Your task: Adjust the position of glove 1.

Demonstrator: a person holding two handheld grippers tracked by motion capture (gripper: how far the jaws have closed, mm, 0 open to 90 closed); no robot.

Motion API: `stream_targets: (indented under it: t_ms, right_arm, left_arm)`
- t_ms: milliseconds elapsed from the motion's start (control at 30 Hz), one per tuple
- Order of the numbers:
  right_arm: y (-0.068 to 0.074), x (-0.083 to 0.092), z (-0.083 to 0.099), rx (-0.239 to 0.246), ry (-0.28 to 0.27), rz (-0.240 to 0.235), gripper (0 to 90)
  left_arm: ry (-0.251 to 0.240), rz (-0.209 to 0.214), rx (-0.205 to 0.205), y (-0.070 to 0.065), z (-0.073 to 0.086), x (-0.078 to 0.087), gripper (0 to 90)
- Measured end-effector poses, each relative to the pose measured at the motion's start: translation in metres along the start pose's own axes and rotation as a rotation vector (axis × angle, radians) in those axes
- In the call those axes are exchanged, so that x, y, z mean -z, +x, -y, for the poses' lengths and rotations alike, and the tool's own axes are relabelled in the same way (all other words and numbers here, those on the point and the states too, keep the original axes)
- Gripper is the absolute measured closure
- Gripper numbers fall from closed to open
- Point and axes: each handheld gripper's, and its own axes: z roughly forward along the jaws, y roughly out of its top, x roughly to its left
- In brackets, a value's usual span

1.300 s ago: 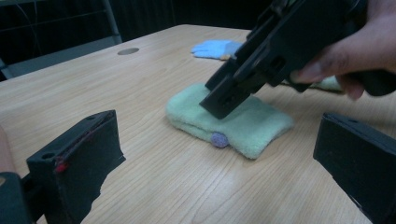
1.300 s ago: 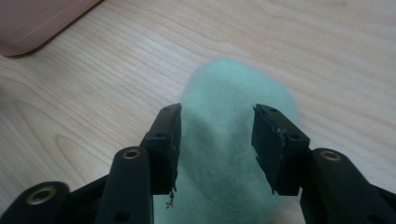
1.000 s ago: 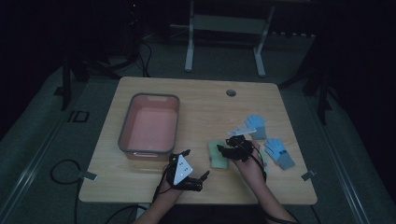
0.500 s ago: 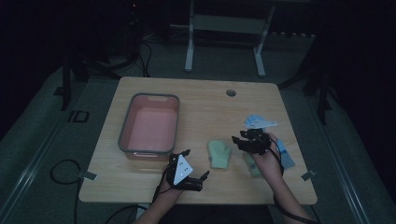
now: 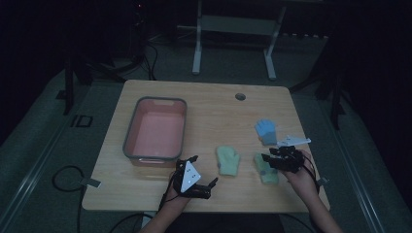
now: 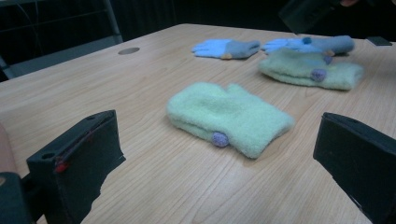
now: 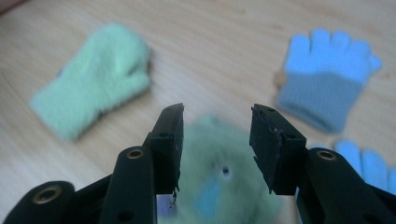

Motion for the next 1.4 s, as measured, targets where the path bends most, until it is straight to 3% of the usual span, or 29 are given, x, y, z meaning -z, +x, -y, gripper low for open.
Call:
stream_targets:
  t_ms: [433, 567, 733, 867, 1100, 1233, 1400]
  right_arm:
    - [-0.007, -0.016, 0.036, -0.018, 0.07, -0.015, 54.6]
    - [-0.009, -0.021, 0.043, -0.055, 0.07, 0.01, 60.6]
    - [-0.001, -0.023, 0.045, -0.042, 0.051, 0.06, 69.8]
    - [0.001, -0.025, 0.043, -0.049, 0.062, 0.056, 80.2]
    - [0.004, -0.023, 0.035, -0.123, 0.068, 0.07, 84.4]
    - [0.005, -0.009, 0.019, -0.137, 0.015, 0.08, 84.7]
    - [0.01, 0.009, -0.01, -0.112, -0.048, 0.107, 84.7]
  left_arm:
    - [-0.004, -0.005, 0.005, 0.0, 0.0, 0.0, 0.8]
    - [-0.005, -0.007, 0.007, 0.0, 0.0, 0.001, 0.8]
    - [-0.004, -0.008, 0.003, 0.0, 0.0, 0.0, 0.8]
    - [-0.004, -0.008, 0.007, 0.0, 0.0, 0.0, 0.8]
    - [-0.006, -0.011, 0.004, 0.0, 0.0, 0.001, 0.8]
    - [-0.006, -0.01, 0.006, 0.0, 0.0, 0.001, 0.8]
    - [-0.004, -0.011, 0.004, 0.0, 0.0, 0.001, 0.8]
